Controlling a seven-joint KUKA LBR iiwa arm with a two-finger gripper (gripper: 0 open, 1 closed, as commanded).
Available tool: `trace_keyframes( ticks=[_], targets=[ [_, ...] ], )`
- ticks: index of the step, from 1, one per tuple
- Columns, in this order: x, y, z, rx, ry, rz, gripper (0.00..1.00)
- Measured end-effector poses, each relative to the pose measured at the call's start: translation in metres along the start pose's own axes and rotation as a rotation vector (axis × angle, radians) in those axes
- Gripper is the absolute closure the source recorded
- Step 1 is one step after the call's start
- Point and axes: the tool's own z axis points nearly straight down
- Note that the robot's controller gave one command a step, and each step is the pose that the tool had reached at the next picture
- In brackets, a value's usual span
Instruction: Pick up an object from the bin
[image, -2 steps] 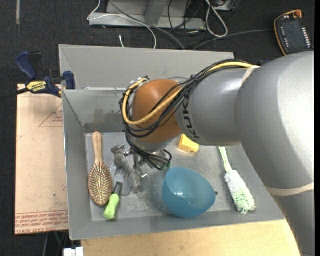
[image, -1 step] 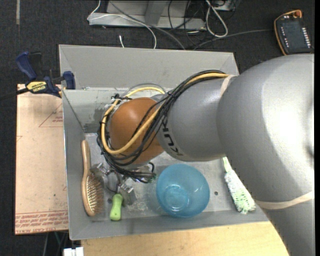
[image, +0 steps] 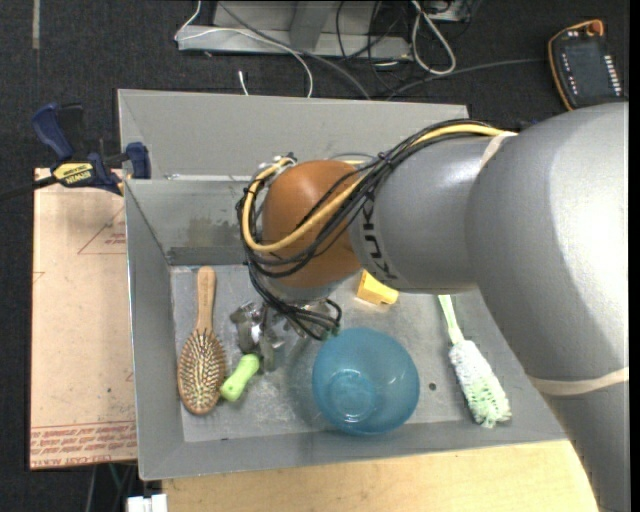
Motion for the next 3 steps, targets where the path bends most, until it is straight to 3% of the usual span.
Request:
trace_keyframes(
  ticks=[3],
  targets=[
    [0.001,0.001,-0.024,-0.001,0.001,0.001,1.00]
  ],
)
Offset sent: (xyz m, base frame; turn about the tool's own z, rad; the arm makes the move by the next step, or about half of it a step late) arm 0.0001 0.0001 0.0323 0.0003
